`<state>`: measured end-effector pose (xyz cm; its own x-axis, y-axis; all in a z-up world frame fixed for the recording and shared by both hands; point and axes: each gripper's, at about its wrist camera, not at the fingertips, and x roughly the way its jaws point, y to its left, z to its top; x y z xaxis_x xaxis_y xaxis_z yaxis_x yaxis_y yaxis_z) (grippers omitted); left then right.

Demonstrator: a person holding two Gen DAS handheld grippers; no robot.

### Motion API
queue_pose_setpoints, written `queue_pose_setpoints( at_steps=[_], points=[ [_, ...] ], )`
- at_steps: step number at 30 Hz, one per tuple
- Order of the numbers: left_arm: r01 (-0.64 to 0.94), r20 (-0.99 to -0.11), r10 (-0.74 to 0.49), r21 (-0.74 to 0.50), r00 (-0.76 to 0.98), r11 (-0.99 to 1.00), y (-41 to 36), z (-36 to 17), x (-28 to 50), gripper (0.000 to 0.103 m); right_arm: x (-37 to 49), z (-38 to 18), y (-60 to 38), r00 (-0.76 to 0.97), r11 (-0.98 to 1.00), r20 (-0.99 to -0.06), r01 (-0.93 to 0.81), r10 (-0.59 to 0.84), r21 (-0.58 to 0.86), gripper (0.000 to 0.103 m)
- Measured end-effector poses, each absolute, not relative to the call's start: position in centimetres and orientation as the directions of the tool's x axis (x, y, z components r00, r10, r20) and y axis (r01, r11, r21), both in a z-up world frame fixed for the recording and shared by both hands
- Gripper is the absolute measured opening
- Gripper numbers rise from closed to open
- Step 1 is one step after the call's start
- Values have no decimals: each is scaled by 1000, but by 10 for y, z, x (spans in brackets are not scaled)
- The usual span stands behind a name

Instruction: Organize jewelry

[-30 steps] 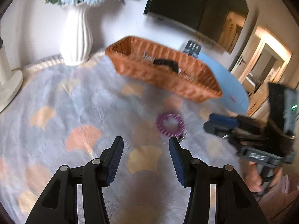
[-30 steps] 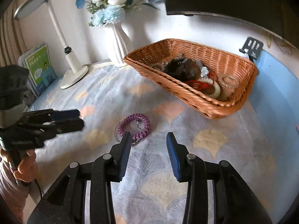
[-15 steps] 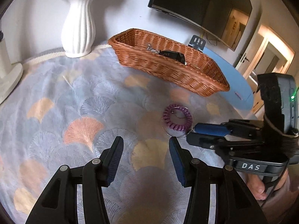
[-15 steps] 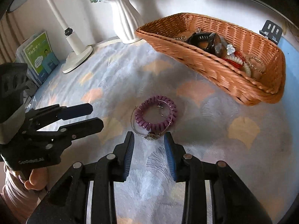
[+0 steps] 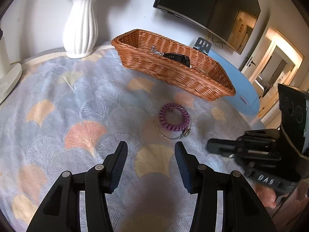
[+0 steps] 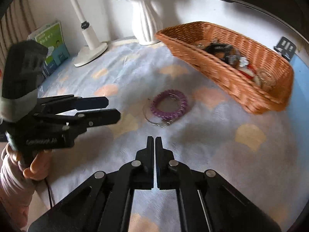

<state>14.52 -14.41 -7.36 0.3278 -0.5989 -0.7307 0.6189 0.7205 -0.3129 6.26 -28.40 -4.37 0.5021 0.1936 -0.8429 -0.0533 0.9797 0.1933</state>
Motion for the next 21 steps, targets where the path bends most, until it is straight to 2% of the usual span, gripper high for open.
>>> queue_pose_setpoints(
  at_steps=[6, 10, 14, 21],
  points=[
    [602, -736, -598, -331, 317, 727, -142, -76, 149, 52, 83, -36, -310, 513, 953, -817, -4, 261, 302, 8],
    [599, -738, -600, -339, 308, 725, -142, -78, 151, 52, 104, -43, -310, 503, 956, -831, 28, 240, 293, 15],
    [606, -737, -604, -340, 303, 719, -142, -79, 150, 52, 115, -49, -309, 501, 967, -846, 63, 184, 248, 29],
    [624, -735, -605, -325, 306, 711, -145, -77, 147, 52, 122, -59, -300, 470, 975, -869, 72, 154, 212, 32]
  ],
)
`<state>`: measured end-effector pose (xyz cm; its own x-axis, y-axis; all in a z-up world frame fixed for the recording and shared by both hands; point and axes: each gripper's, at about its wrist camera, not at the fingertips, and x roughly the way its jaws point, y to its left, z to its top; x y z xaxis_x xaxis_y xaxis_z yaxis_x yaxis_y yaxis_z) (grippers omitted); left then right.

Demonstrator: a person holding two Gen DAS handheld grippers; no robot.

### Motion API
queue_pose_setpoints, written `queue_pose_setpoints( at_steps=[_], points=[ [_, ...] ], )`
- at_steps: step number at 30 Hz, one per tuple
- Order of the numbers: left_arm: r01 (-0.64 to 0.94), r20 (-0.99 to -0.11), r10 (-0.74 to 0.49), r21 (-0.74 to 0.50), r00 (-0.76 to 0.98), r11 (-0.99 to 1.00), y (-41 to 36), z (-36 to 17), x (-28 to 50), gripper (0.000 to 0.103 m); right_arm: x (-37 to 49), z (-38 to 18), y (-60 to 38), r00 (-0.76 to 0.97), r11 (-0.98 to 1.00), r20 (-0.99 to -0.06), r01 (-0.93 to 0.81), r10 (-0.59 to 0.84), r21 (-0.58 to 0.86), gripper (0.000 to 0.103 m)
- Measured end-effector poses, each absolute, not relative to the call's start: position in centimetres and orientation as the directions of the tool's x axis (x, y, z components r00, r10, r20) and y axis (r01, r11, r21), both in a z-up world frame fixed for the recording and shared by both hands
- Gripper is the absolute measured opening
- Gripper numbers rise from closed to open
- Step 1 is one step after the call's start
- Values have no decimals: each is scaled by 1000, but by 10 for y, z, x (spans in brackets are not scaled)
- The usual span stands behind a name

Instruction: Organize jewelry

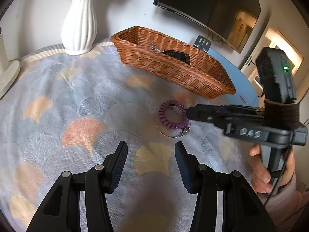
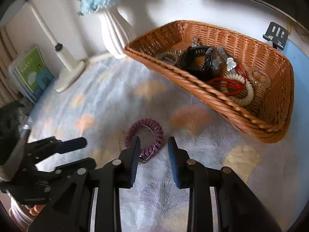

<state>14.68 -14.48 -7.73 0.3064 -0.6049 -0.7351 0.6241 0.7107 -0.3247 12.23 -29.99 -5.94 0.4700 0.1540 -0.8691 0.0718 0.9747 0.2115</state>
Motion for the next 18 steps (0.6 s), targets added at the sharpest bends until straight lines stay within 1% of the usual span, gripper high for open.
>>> queue_pose_setpoints(
  at_steps=[2, 3, 4, 8, 13, 16, 18],
  points=[
    [622, -733, -607, -329, 306, 711, -144, -77, 147, 52, 122, -63, -294, 463, 979, -874, 59, 148, 197, 16],
    [619, -733, -608, -333, 305, 711, -144, -77, 148, 52, 120, -61, -292, 470, 982, -873, 55, 132, 178, 11],
    [618, -733, -609, -336, 303, 711, -143, -78, 148, 52, 117, -58, -289, 474, 985, -872, 47, 124, 166, 3],
    [611, -731, -614, -349, 297, 711, -141, -78, 149, 52, 100, -48, -288, 488, 978, -854, 2, 181, 209, 3],
    [606, -728, -617, -355, 298, 712, -140, -78, 151, 52, 76, -39, -291, 484, 949, -824, -48, 294, 311, 3],
    [596, -734, -612, -359, 295, 719, -140, -77, 154, 52, 66, -34, -296, 494, 957, -826, -45, 272, 288, 3],
    [601, -749, -599, -349, 282, 719, -149, -70, 161, 52, 65, -35, -301, 494, 952, -822, -43, 284, 303, 4]
  ],
)
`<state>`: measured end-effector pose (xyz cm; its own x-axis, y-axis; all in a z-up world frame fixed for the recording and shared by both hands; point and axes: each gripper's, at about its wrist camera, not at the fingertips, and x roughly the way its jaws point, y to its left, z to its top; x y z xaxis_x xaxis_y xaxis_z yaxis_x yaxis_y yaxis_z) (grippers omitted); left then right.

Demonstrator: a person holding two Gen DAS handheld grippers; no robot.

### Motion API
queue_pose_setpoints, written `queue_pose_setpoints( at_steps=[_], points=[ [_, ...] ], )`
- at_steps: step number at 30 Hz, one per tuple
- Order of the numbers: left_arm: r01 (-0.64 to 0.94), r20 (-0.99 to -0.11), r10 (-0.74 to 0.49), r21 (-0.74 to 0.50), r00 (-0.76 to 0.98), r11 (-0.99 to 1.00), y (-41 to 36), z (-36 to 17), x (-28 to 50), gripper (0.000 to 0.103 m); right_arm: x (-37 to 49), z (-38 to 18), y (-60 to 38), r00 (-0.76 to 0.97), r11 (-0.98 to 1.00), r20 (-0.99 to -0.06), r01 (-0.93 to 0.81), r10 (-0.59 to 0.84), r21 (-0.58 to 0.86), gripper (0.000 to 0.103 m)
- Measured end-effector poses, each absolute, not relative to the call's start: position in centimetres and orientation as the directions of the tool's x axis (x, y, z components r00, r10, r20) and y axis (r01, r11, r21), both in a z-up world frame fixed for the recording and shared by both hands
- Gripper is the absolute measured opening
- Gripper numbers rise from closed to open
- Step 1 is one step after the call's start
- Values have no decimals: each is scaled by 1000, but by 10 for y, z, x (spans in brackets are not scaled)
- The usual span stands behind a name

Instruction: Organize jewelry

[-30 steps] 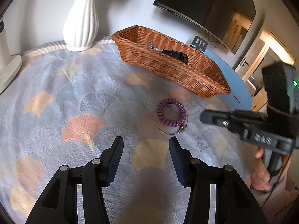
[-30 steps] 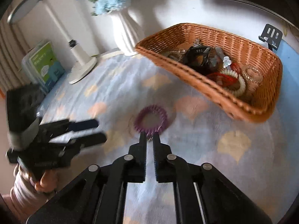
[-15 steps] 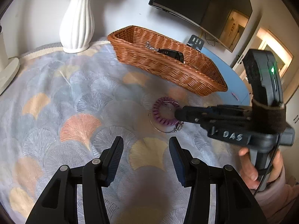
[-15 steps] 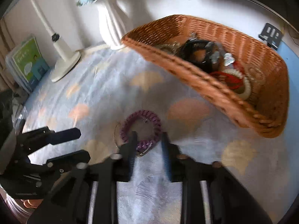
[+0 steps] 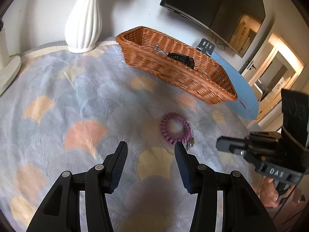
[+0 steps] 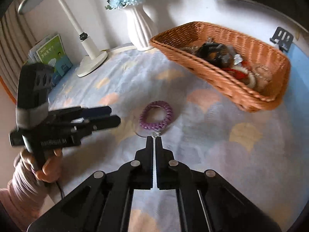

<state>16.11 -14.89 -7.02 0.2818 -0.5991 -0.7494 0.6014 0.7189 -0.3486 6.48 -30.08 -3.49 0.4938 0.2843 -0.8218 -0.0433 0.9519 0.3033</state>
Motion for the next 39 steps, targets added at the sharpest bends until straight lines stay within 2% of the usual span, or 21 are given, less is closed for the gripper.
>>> queue_pose_setpoints(
  at_steps=[4, 6, 9, 11, 13, 21, 24, 26, 28, 31, 34, 35, 39],
  points=[
    [677, -789, -572, -294, 227, 674, -182, -56, 170, 52, 68, -44, -312, 480, 920, -805, -12, 349, 392, 7],
    [713, -833, -499, -197, 240, 673, -205, -59, 174, 52, 68, -45, -312, 481, 920, -804, -9, 348, 393, 8],
    [737, -862, -453, -153, 226, 658, -220, -69, 180, 43, 69, -41, -305, 484, 919, -797, -41, 361, 391, 11],
    [736, -876, -427, -137, 222, 663, -223, -76, 186, 38, 72, -38, -296, 492, 928, -797, -67, 351, 367, 27],
    [736, -876, -429, -140, 220, 663, -221, -79, 190, 35, 75, -38, -287, 503, 944, -806, -70, 312, 322, 32],
    [735, -851, -489, -205, 193, 646, -202, -80, 195, 35, 96, -60, -259, 460, 981, -870, -23, 180, 191, 32],
    [741, -843, -501, -209, 194, 638, -202, -81, 195, 35, 93, -62, -251, 462, 993, -880, -28, 111, 110, 26],
    [744, -841, -504, -207, 197, 636, -202, -82, 196, 35, 90, -64, -255, 462, 995, -882, -6, 89, 97, 10],
    [741, -839, -504, -204, 205, 640, -202, -82, 197, 35, 89, -64, -264, 454, 993, -885, 12, 101, 119, 2],
    [730, -839, -495, -191, 225, 656, -201, -81, 200, 35, 81, -62, -277, 446, 985, -883, 12, 147, 170, 0],
    [721, -836, -499, -201, 226, 663, -193, -81, 199, 35, 69, -56, -282, 451, 983, -878, 10, 160, 184, 0],
    [721, -836, -501, -203, 226, 663, -193, -81, 199, 35, 69, -55, -281, 451, 982, -877, 8, 166, 190, 8],
    [720, -837, -493, -188, 238, 668, -193, -80, 196, 35, 79, -52, -278, 469, 970, -858, 10, 209, 242, 17]
  ],
)
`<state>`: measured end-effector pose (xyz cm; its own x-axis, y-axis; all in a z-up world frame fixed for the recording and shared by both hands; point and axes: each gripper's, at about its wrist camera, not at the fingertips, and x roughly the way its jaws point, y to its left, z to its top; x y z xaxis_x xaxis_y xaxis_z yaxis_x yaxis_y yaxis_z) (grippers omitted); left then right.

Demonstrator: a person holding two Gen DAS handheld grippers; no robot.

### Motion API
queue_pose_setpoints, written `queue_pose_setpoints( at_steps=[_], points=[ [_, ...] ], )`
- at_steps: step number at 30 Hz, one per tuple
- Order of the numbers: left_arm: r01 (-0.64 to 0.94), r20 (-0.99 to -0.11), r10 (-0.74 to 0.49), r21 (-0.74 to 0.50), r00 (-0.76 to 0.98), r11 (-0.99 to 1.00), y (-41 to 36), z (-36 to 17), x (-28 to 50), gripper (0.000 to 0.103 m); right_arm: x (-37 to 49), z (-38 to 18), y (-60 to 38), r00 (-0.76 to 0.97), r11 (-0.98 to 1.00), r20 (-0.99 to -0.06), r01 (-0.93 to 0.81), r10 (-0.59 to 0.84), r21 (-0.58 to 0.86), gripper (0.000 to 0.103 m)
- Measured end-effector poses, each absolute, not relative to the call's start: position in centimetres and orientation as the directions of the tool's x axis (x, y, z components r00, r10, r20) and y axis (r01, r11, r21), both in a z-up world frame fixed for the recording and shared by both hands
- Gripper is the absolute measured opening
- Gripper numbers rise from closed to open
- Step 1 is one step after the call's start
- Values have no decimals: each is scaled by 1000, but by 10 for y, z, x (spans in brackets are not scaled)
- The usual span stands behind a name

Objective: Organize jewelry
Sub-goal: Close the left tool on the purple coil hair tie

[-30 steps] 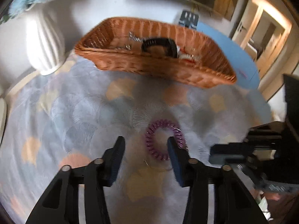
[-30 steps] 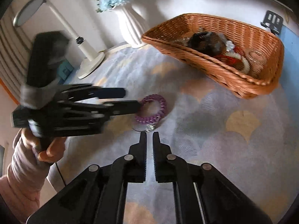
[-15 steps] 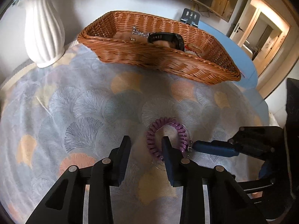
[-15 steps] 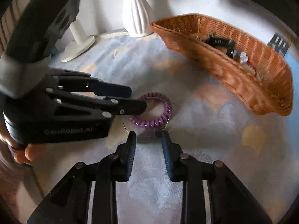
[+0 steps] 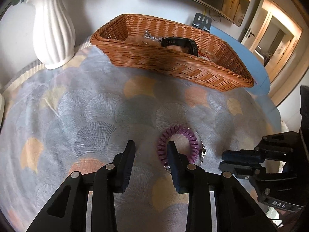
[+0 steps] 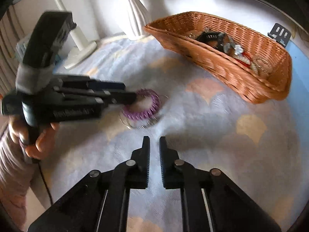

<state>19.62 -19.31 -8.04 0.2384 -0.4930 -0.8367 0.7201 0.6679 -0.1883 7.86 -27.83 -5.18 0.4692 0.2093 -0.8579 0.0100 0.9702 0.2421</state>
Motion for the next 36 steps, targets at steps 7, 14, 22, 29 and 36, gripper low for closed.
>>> queue_pose_setpoints(
  at_steps=[7, 14, 22, 29, 36],
  points=[
    [725, -830, -509, -203, 230, 658, -191, -81, 198, 35, 105, -58, -265, 480, 984, -864, 12, 151, 179, 32],
    [726, -822, -523, -215, 227, 653, -187, -81, 198, 35, 108, -65, -256, 476, 996, -875, -33, 90, 85, 12],
    [735, -833, -485, -150, 267, 661, -194, -81, 192, 35, 87, -61, -275, 450, 997, -892, 31, 44, 64, 3],
    [750, -851, -396, -4, 345, 662, -211, -82, 179, 32, 90, -54, -281, 457, 979, -868, -29, 191, 200, 12],
    [769, -842, -404, 22, 359, 639, -211, -81, 169, 10, 116, -52, -271, 433, 979, -882, -152, 187, 133, 33]
  ],
)
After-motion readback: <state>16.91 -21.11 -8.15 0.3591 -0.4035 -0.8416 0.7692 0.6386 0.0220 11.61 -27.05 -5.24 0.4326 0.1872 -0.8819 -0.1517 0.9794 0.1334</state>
